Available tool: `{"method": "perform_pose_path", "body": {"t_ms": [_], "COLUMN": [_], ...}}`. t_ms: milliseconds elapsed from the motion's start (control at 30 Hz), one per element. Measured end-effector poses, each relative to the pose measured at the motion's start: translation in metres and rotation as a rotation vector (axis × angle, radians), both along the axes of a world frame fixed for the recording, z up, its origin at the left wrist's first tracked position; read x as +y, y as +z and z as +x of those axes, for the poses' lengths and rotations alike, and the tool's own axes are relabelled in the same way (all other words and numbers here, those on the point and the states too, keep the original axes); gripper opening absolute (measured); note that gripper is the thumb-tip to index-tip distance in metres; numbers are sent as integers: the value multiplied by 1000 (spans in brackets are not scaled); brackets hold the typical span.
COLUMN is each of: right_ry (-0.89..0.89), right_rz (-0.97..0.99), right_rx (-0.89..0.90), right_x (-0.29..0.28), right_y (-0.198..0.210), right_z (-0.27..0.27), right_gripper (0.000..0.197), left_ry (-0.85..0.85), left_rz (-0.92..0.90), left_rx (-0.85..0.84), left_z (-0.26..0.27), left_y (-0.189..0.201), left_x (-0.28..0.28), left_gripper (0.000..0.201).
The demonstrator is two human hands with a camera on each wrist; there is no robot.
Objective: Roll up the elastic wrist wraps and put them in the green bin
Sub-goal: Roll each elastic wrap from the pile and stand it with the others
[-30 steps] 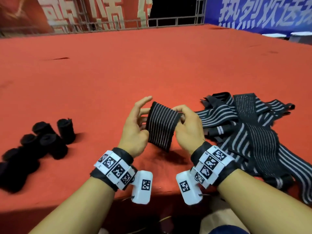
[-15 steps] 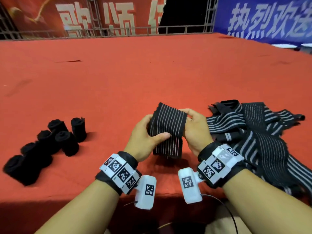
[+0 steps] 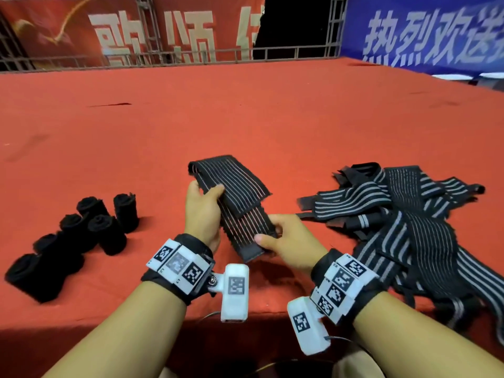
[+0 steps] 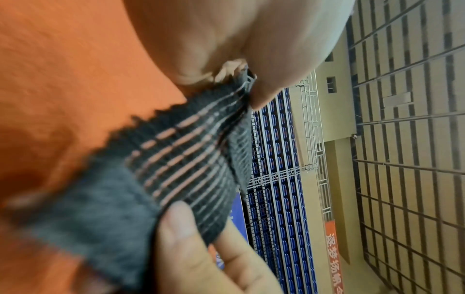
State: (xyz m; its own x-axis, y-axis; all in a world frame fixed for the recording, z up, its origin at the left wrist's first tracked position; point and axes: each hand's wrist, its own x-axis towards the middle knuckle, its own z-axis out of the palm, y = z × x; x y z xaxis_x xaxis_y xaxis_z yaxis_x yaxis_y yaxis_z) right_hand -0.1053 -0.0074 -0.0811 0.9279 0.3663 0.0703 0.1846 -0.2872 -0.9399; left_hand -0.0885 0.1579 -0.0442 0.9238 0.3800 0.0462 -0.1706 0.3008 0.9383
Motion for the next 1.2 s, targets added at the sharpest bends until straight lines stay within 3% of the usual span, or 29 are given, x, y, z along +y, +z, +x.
{"method": "perform_pose_path", "body": {"t_ms": [167, 300, 433, 500, 633, 933, 1200], "right_ry": [-154, -171, -162, -116, -60, -347, -349], "right_rz": [179, 196, 126, 109, 117, 268, 353], "right_rx": [12, -102, -239, -251, -297, -284, -219], "right_x": [4, 4, 3, 2, -2, -6, -5], "right_y": [14, 18, 23, 27, 40, 51, 69], "right_z": [-2, 0, 1, 1, 0, 10, 8], "right_gripper": [9, 14, 38, 39, 43, 31, 7], "left_ry": [-66, -27, 13, -68, -330, -350, -367], "left_rz": [14, 261, 844, 968, 965, 690, 468], "left_rx": [78, 88, 81, -45, -227, -215, -316], "left_z": [-6, -9, -16, -19, -21, -34, -42], "left_y": [-6, -14, -13, -9, 0, 18, 41], "left_x": [6, 11, 13, 13, 5, 0, 0], "left_gripper": [79, 99, 78, 64, 42, 10, 34]}}
